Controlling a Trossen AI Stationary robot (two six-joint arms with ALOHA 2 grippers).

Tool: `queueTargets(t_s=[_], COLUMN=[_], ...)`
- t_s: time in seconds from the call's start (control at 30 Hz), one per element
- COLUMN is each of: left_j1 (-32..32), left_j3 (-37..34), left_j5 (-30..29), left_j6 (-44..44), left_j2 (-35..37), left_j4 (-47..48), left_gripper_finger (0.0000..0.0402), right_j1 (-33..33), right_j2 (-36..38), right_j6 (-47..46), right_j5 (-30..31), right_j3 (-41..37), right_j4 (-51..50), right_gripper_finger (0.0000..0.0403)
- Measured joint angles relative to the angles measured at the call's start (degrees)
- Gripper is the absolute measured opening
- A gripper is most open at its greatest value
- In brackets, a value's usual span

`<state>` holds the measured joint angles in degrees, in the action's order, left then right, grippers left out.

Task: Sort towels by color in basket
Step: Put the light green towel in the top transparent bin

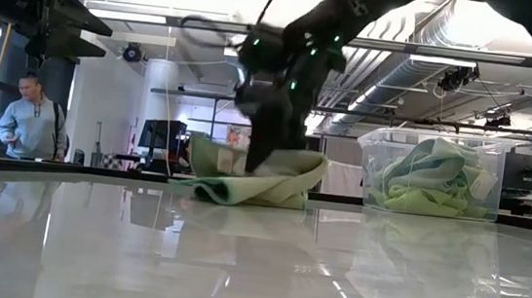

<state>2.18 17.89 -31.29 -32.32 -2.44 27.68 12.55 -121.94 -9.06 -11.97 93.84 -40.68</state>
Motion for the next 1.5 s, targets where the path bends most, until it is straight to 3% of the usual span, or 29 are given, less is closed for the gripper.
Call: queueTargets(t_s=[0.13, 0.27, 0.43, 0.5, 0.63, 0.87, 1.2, 1.5], left_j1=[0.0, 0.0, 0.0, 0.0, 0.0, 0.0, 0.0, 0.0], left_j3=[0.0, 0.0, 0.0, 0.0, 0.0, 0.0, 0.0, 0.0], left_j5=[0.0, 0.0, -0.1, -0.1, -0.4, -2.5, -2.7, -2.6], left_j6=[0.0, 0.0, 0.1, 1.2, 3.0, 3.1, 4.5, 4.0], left_j2=[0.0, 0.0, 0.0, 0.0, 0.0, 0.0, 0.0, 0.0], left_j4=[0.0, 0.0, 0.0, 0.0, -0.1, -0.1, -0.1, -0.3], left_gripper_finger=[0.0195, 0.0195, 0.0195, 0.0195, 0.0195, 0.0195, 0.0195, 0.0195], right_j1=[-3.9, -7.1, -8.2, -8.0, -7.6, -4.6, 7.4, 20.8], right_j2=[-4.1, -6.3, -6.9, -5.5, -0.5, 14.0, 28.1, 34.8], right_j6=[3.8, 2.1, -2.9, -4.4, -8.0, -7.1, -7.5, -6.3], right_j5=[9.0, 17.1, 18.0, 17.8, 19.4, 33.6, 47.8, 43.5], right_j3=[0.2, 0.3, 0.3, 0.2, -0.1, 6.3, 19.6, 20.0], right_j4=[0.3, 0.2, -0.1, -0.5, -5.0, -16.6, -47.3, -49.4], right_gripper_finger=[0.0242, 0.0172, 0.0047, 0.0017, 0.0031, 0.001, 0.0011, 0.0014])
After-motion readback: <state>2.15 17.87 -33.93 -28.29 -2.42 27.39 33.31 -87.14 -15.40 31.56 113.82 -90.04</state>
